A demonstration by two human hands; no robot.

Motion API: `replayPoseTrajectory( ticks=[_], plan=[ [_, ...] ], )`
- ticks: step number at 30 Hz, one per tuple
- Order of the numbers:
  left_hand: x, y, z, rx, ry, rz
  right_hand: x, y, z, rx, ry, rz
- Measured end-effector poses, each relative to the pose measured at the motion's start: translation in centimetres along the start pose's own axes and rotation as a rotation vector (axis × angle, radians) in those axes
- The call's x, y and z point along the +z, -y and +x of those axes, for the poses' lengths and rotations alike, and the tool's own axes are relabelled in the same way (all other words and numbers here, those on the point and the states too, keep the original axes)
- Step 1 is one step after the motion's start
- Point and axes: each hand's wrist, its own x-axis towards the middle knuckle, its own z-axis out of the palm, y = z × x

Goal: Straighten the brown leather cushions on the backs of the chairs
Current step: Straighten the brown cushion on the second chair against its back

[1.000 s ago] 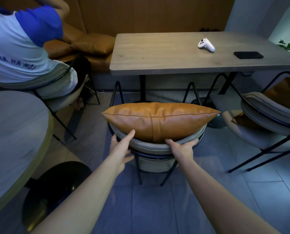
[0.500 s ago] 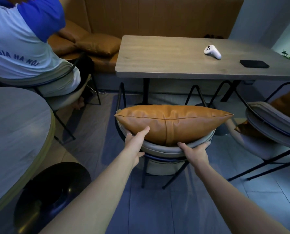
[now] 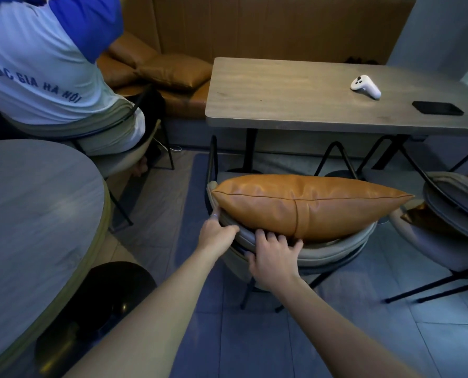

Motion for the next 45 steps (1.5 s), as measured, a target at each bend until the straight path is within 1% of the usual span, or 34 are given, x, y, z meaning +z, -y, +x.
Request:
replayPoseTrajectory(
  ticks=[4, 7, 10, 14, 18, 28, 32, 37, 45],
  plan=[
    [-0.5, -0.4, 1.6, -0.051, 0.077, 0.029, 0.4, 2.0, 1.0, 0.106, -0.058, 0.003],
    [-0.5, -0.4, 2.5, -0.086, 0.090, 0.006, 1.1, 2.1, 1.2, 0.112, -0.091, 0.020],
    [0.2, 0.0, 2.9, -0.095, 0.084, -0.083, 1.6, 1.3, 1.5, 0.095, -0.166, 0.055],
    [0.5, 0.1, 2.4, -0.067, 0.045, -0.162, 1.8, 1.4, 1.1, 0.095, -0.170, 0.127],
    [0.3, 0.3, 1.6, -0.082, 0.020, -0.170, 2.2, 1.6, 0.6, 0.092, -0.206, 0.147],
    [-0.6, 0.2, 1.7, -0.071, 0.017, -0.205, 1.7, 1.9, 0.8, 0.092, -0.175, 0.097],
    [-0.6, 0.1, 2.1, -0.061, 0.033, -0.234, 2.3, 1.7, 1.4, 0.063, -0.224, 0.063],
    [-1.2, -0.5, 3.6, -0.075, 0.032, -0.282, 1.9, 2.5, 2.8, 0.072, -0.197, 0.050],
    [-1.1, 0.1, 4.9, -0.040, 0.044, -0.310, 2.0, 2.5, 3.2, 0.058, -0.207, 0.056]
  ],
)
